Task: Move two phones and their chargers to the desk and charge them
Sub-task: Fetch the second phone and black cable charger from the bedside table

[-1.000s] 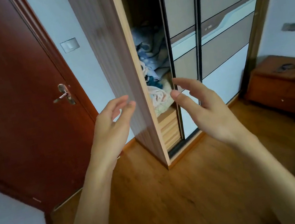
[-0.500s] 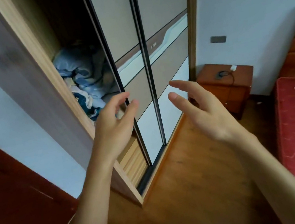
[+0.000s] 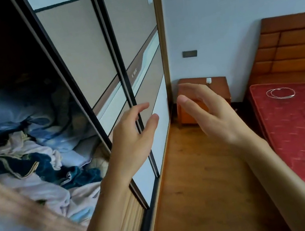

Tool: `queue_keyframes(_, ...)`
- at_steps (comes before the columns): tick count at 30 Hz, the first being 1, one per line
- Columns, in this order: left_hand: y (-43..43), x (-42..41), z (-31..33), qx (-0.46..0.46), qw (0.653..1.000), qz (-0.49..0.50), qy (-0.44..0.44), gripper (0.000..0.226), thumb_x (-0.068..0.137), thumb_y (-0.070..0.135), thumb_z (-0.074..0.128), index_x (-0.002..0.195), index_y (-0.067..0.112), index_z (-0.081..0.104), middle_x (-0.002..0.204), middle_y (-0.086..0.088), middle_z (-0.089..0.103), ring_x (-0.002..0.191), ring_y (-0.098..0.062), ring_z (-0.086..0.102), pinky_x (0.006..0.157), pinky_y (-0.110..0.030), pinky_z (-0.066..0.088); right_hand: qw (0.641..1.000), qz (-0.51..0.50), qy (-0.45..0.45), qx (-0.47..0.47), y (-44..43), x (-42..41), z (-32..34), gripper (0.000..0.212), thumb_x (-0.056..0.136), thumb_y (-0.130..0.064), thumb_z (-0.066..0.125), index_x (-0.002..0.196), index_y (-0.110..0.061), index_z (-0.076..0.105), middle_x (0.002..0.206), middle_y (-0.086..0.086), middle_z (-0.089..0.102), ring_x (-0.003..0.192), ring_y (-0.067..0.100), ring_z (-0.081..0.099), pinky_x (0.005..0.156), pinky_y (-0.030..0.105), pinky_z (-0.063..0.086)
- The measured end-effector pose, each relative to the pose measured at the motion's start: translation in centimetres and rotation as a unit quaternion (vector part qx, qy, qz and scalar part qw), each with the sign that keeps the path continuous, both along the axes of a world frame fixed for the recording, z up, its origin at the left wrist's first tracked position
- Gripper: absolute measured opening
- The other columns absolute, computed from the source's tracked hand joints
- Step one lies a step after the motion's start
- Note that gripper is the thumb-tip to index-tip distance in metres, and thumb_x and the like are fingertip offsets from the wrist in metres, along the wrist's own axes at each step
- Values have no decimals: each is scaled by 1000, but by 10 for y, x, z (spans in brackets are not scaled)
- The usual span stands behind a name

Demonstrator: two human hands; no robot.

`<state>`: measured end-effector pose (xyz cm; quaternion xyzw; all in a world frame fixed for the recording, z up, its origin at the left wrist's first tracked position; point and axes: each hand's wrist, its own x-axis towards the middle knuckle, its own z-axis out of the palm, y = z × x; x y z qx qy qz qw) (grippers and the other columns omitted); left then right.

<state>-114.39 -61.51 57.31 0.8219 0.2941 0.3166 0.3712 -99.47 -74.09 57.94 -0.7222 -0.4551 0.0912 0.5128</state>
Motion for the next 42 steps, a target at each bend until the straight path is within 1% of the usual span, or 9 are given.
queue_keyframes(5, 50, 58, -13, -11, 999, -31, 6, 38, 97, 39, 59, 135, 31, 58, 137, 15, 59, 128, -4, 50, 97, -19, 42, 999, -30, 10, -9, 32, 49, -16, 53, 96, -57, 42, 143, -32, 45, 146, -14, 47, 128, -3, 41, 93, 10, 31)
queue_keyframes(9, 87, 118, -23, -27, 999, -46, 11, 36, 99, 41, 56, 133, 30, 59, 137, 11, 61, 129, -8, 53, 99, -20, 43, 998, -63, 8, -19, 58, 106, -29, 54, 95, -58, 41, 142, -33, 45, 147, -14, 46, 124, -5, 37, 88, 7, 28)
queue_keyframes(17, 152, 285, -24, -39, 996, -72, 27, 39, 100, 42, 54, 136, 30, 58, 140, 13, 59, 131, -8, 52, 87, -7, 36, 996, -88, 7, -31, 113, 260, -33, 56, 94, -58, 42, 144, -32, 43, 147, -13, 46, 133, 5, 42, 104, 31, 44)
queue_keyframes(20, 173, 350, -19, -29, 996, -76, 29, 39, 100, 41, 54, 137, 29, 57, 141, 11, 58, 131, -9, 51, 87, -9, 36, 994, -100, 8, -34, 133, 321, -30, 62, 90, -62, 39, 144, -31, 44, 147, -12, 46, 134, 8, 44, 100, 24, 38)
queue_keyframes(26, 214, 450, -22, -46, 995, -85, 34, 38, 100, 39, 55, 136, 27, 58, 139, 9, 59, 131, -12, 52, 101, -24, 43, 992, -113, 5, -48, 169, 420, -34, 55, 95, -55, 43, 144, -30, 43, 148, -11, 46, 135, 8, 42, 104, 26, 36)
queue_keyframes(32, 267, 542, -39, -61, 992, -103, 37, 37, 99, 40, 56, 134, 28, 60, 136, 12, 61, 128, -9, 54, 99, -20, 42, 990, -128, 8, -63, 213, 507, -50, 52, 97, -53, 44, 144, -31, 42, 148, -12, 45, 131, 2, 41, 98, 20, 34)
queue_keyframes(36, 313, 608, -55, -65, 990, -120, 35, 38, 99, 41, 56, 134, 29, 60, 135, 13, 62, 127, -6, 54, 95, -16, 41, 988, -138, 4, -69, 254, 569, -64, 51, 97, -52, 44, 144, -32, 42, 148, -13, 44, 116, -15, 42, 90, 7, 29)
queue_keyframes(40, 367, 676, -58, -76, 988, -134, 30, 38, 98, 42, 57, 134, 29, 60, 135, 11, 62, 127, -7, 54, 95, -17, 43, 986, -152, 4, -65, 310, 634, -67, 51, 97, -53, 44, 144, -32, 43, 149, -12, 44, 130, -1, 39, 94, 8, 27)
queue_keyframes(42, 396, 715, -54, -83, 987, -137, 20, 37, 98, 41, 57, 133, 29, 60, 134, 10, 63, 126, -8, 55, 99, -22, 46, 985, -162, 2, -65, 342, 669, -63, 53, 97, -54, 44, 145, -31, 41, 149, -12, 44, 134, 4, 39, 103, 19, 32)
